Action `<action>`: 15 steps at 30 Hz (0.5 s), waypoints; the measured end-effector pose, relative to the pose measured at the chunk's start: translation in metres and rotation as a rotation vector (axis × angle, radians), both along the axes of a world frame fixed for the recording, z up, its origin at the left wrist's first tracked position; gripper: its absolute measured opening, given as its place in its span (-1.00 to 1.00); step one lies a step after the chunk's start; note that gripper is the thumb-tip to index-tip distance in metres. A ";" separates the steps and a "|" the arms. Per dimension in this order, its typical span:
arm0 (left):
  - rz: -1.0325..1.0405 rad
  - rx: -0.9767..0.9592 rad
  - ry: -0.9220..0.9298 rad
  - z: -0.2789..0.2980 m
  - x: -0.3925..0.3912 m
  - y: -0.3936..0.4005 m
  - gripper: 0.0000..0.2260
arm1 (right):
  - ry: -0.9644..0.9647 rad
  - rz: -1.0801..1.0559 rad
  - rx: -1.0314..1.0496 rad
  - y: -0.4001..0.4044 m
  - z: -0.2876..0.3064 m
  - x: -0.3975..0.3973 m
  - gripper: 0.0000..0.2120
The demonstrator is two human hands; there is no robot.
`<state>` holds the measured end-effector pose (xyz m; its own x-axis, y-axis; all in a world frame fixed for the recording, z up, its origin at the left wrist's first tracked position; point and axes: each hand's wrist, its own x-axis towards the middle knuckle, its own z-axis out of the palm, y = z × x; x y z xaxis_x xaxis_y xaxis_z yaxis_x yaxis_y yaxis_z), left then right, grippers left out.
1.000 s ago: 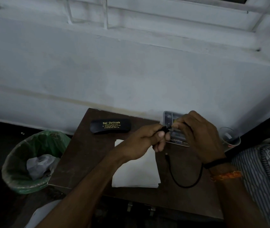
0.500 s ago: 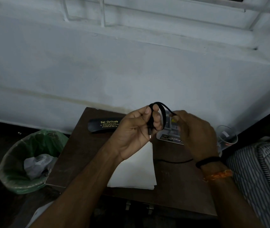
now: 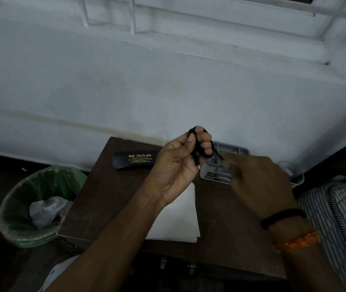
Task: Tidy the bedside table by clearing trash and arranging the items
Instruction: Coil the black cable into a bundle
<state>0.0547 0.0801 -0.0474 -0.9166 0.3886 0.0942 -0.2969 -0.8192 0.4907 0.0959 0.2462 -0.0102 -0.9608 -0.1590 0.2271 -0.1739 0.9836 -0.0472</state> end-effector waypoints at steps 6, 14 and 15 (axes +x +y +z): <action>0.183 -0.213 0.074 -0.011 -0.003 0.010 -0.76 | -0.169 0.123 -0.001 -0.012 -0.008 0.003 -0.77; 0.315 -1.057 0.556 -0.025 0.007 0.016 -0.77 | -0.070 0.203 -0.052 -0.008 0.003 0.006 -0.89; 0.309 -1.078 0.558 -0.026 0.006 0.015 -0.76 | -0.036 0.200 -0.054 -0.005 0.005 0.005 -0.91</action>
